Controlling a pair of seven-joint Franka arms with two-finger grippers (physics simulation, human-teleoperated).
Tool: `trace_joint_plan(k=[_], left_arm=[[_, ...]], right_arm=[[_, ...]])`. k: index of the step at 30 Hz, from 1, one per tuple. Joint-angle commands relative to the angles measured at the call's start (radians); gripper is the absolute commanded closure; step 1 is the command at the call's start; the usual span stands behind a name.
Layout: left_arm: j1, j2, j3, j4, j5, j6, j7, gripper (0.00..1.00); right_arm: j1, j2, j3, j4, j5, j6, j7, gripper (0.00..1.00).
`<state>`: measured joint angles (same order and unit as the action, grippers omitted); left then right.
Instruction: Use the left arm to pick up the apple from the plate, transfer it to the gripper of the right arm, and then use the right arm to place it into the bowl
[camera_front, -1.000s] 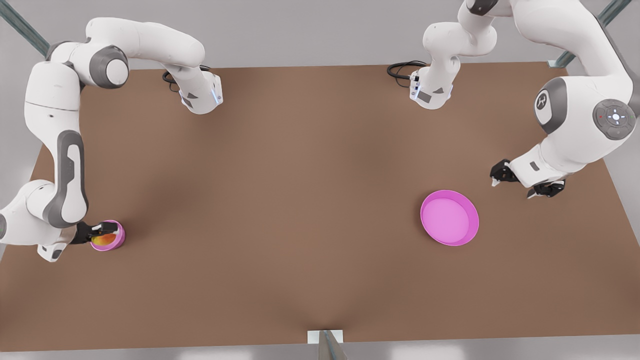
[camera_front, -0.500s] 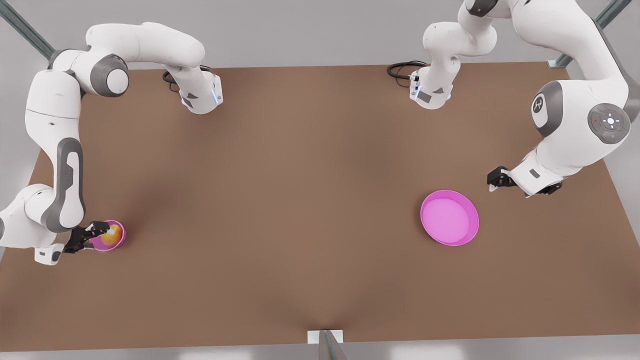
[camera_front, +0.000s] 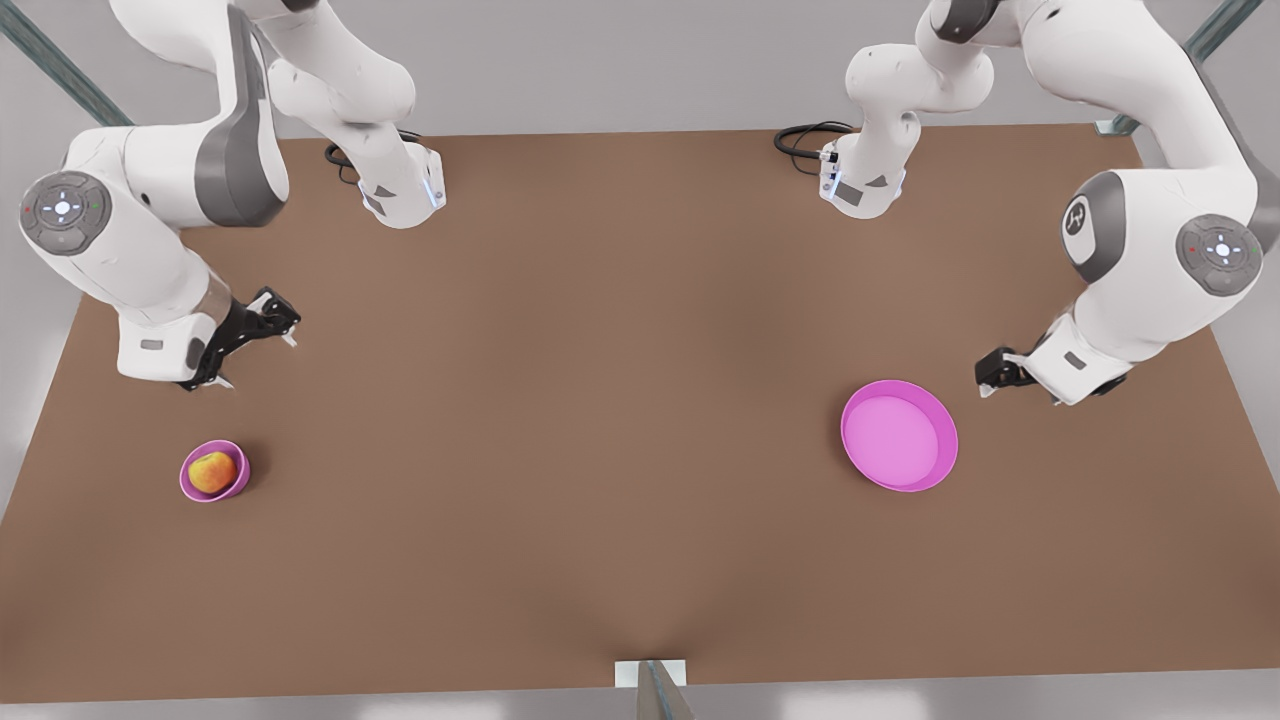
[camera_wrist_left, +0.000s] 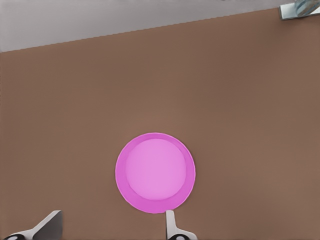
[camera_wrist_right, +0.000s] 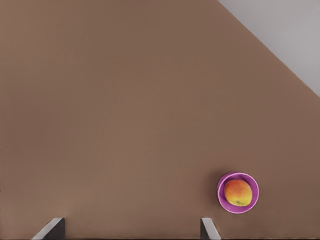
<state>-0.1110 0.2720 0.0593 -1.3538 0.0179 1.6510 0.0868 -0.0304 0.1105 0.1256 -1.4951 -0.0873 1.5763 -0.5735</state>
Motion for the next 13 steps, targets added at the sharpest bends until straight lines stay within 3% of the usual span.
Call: trace_joint_plan(k=[1,13], left_arm=[[-0.001,0.006,-0.001,0.010,-0.001,0.009,-0.065,0.00],[-0.029,-0.001,-0.004,0.015,-0.001,0.003,-0.062,0.00]], right_arm=[[0.037,0.017,-0.046,0.042,0.014,-0.068,0.600,0.00],[0.049,0.046,-0.037,0.073,0.017,-0.067,0.662,0.00]])
